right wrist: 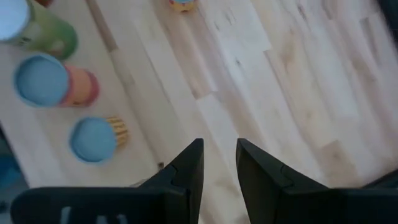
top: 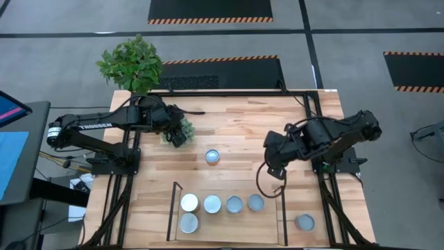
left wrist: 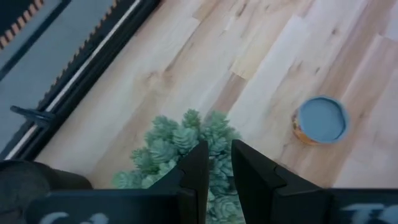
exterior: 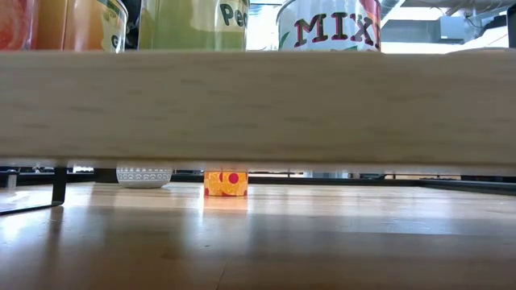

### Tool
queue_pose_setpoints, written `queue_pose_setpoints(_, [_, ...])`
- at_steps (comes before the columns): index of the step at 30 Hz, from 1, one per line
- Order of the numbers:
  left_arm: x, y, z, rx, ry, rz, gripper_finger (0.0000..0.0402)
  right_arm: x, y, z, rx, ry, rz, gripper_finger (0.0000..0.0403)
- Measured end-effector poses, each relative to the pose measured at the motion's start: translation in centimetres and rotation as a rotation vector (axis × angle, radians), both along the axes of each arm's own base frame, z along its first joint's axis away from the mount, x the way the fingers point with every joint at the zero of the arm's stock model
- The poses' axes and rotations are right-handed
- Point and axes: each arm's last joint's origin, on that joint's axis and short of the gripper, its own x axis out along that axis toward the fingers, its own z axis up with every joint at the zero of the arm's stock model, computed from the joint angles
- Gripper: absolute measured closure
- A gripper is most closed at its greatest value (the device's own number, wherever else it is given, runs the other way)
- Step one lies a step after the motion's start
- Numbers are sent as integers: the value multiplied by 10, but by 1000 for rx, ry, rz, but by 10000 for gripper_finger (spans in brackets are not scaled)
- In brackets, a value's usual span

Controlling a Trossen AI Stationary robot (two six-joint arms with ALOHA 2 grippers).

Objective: Pick and place cans onto a shelf
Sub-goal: Put the blue can on the shelf

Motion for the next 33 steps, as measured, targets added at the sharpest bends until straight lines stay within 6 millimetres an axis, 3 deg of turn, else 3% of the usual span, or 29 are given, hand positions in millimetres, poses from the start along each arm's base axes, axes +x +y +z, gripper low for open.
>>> queue_pose_setpoints(7, [1, -1, 0, -25, -12, -4, 343, -5, 14, 0, 49, -13, -51, 285])
queue_pose_setpoints(13, [1, -1, 0, -23, -10, -8, 343, -17, 41, 0, 123, 0, -21, 285])
queue_pose_setpoints(24, [3, 0, 2, -4, -27, -38, 343, -77, 120, -3, 324, 30, -190, 285])
queue_pose_setpoints(29, [6, 0, 4, 3, -70, -43, 343, -96, 162, -23, 301, 81, -229, 285])
queue_pose_setpoints(33, [8, 0, 5, -18, -100, -55, 343, -101, 195, -52, 228, 131, -254, 285])
